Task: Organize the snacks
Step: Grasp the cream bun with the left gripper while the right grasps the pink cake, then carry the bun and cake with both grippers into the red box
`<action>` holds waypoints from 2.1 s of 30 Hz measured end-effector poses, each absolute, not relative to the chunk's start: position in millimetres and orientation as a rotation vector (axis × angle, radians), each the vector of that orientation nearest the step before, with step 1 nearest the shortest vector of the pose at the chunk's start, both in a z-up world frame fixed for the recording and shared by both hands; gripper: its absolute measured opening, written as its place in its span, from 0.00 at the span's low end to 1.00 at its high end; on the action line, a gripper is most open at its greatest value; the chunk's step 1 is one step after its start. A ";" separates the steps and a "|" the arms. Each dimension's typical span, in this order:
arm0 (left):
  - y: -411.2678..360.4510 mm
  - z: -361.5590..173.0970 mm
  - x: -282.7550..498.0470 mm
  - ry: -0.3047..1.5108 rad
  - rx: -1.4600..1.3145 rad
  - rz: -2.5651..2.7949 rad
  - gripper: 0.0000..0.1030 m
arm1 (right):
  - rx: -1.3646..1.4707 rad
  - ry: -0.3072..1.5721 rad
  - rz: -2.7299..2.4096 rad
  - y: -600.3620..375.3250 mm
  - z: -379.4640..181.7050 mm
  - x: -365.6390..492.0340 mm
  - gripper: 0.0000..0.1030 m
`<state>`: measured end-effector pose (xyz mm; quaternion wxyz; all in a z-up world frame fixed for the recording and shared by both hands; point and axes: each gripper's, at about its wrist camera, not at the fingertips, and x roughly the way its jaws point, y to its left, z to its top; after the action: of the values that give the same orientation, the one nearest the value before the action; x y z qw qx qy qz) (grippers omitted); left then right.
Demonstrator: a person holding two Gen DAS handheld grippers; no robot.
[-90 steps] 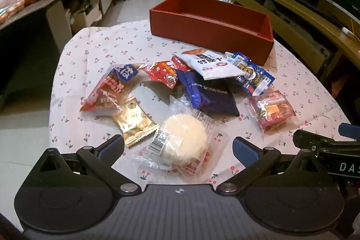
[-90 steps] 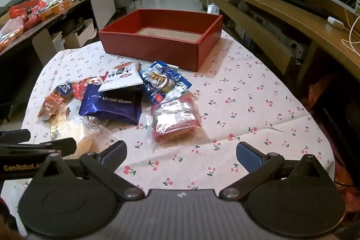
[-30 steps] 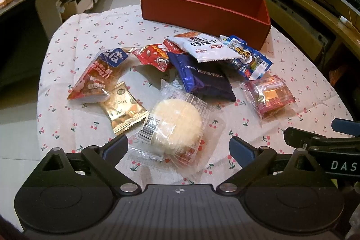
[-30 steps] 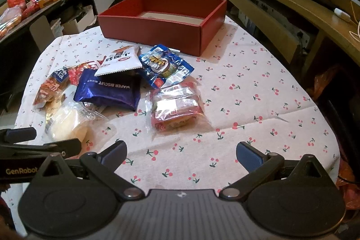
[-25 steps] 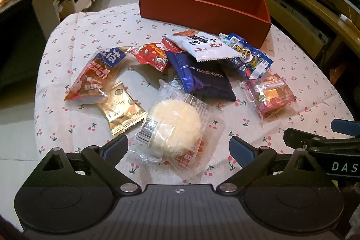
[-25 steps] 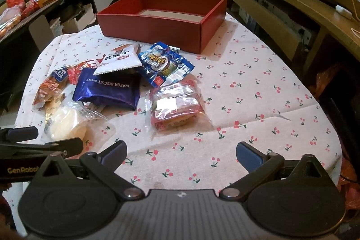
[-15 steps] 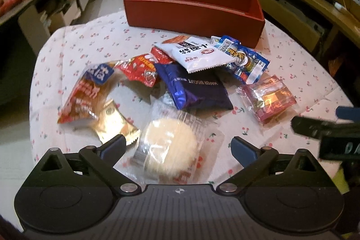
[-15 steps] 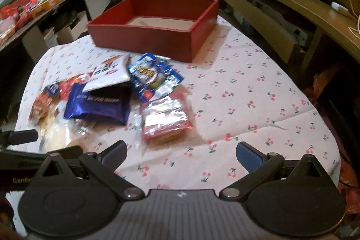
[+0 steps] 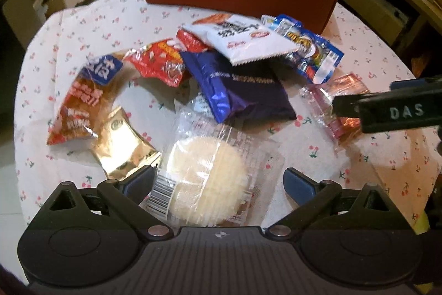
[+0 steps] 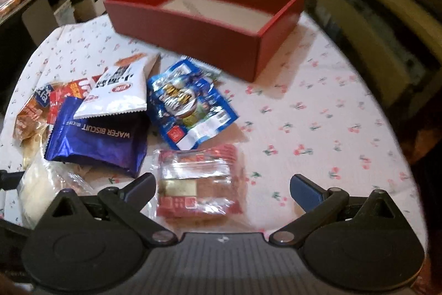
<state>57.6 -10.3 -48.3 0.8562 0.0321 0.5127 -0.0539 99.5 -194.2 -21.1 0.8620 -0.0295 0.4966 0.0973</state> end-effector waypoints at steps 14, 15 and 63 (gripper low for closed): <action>-4.9 -46.6 58.2 1.068 0.082 -0.104 0.77 | -0.084 1.075 0.265 -187.7 -27.3 93.9 0.76; -2.7 -45.4 58.2 1.068 0.071 -0.100 0.73 | -0.077 1.079 0.273 -188.3 -26.8 91.5 0.75; -1.7 1.1 51.8 0.982 -0.077 -0.192 0.62 | 0.167 0.966 0.370 -203.1 31.0 62.4 0.63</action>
<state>51.8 -1.7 1.1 0.8767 -0.0371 0.4706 -0.0919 62.4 -203.1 31.0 0.8660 0.0799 0.4611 0.1764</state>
